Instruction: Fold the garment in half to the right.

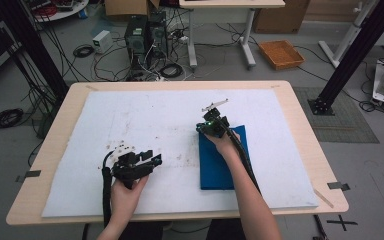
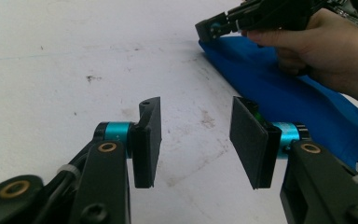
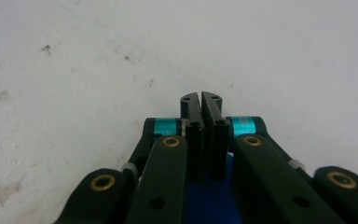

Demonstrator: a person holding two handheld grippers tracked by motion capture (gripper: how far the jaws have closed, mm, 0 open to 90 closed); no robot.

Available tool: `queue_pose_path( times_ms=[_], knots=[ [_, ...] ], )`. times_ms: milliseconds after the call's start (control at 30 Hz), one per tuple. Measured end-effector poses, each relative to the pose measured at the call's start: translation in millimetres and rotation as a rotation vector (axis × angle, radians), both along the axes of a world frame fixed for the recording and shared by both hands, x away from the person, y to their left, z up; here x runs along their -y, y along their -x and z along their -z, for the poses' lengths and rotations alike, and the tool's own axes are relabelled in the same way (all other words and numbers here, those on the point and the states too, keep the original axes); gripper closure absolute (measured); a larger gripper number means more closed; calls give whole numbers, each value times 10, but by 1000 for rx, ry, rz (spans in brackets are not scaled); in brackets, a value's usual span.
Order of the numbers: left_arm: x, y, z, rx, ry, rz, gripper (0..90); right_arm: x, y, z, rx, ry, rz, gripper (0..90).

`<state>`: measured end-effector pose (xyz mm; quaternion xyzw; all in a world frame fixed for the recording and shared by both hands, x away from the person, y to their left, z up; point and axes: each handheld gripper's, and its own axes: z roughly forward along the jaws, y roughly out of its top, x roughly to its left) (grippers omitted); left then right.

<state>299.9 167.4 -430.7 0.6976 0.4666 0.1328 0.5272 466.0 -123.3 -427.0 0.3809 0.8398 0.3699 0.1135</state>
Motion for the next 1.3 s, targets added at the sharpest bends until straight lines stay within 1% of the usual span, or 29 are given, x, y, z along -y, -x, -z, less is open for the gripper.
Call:
queue_pose_path(
  times_ms=[67,133,167,233,300,333,367,400,433,500,567,633,733,767,833,867,967,1067,1100,1167,1233,1300],
  knots=[
    [-7,3,-2,-1,5,-6,536,72,21,-83,22,-38,6,810],
    [-22,2,-5,4,6,-10,536,193,61,-191,54,-64,23,778],
    [-32,2,-9,7,7,-11,536,274,92,-246,66,-88,37,765],
    [-56,8,-21,16,5,-22,532,467,164,-342,83,-134,65,704],
    [-94,4,-40,26,18,-26,522,682,276,-407,104,-166,101,666],
    [-117,4,-54,30,18,-26,514,792,341,-428,117,-181,121,622],
    [-141,4,-69,38,25,-28,497,901,415,-441,116,-197,145,582],
    [-169,5,-86,49,28,-26,482,1010,490,-443,118,-210,157,571],
    [-196,5,-105,60,36,-18,469,1106,574,-442,119,-223,169,539],
    [-251,-2,-146,83,44,-6,441,1288,743,-432,131,-226,199,472],
    [-292,-7,-194,101,49,1,429,1455,907,-404,127,-241,227,441],
    [-332,-8,-233,119,44,13,417,1608,1058,-365,122,-264,249,420],
    [-391,-26,-280,132,25,23,417,1812,1261,-317,131,-292,290,396],
    [-410,-33,-296,134,26,21,417,1875,1319,-306,135,-299,306,390],
    [-453,-44,-331,137,29,22,415,1993,1397,-303,127,-313,317,359],
    [-469,-45,-351,147,29,23,406,2042,1438,-311,127,-319,327,347],
    [-505,-37,-415,185,-12,33,402,2159,1541,-338,154,-336,332,336],
    [-536,-37,-475,207,-43,49,402,2216,1589,-370,169,-332,325,323],
    [-550,-37,-492,212,-42,52,402,2225,1600,-382,174,-328,323,320],
    [-572,-39,-517,216,-42,62,402,2232,1614,-401,186,-323,307,320],
    [-591,-37,-525,218,-43,64,402,2228,1618,-416,193,-318,304,319],
    [-608,-38,-522,207,-48,68,402,2223,1606,-429,198,-318,300,319]
  ],
)
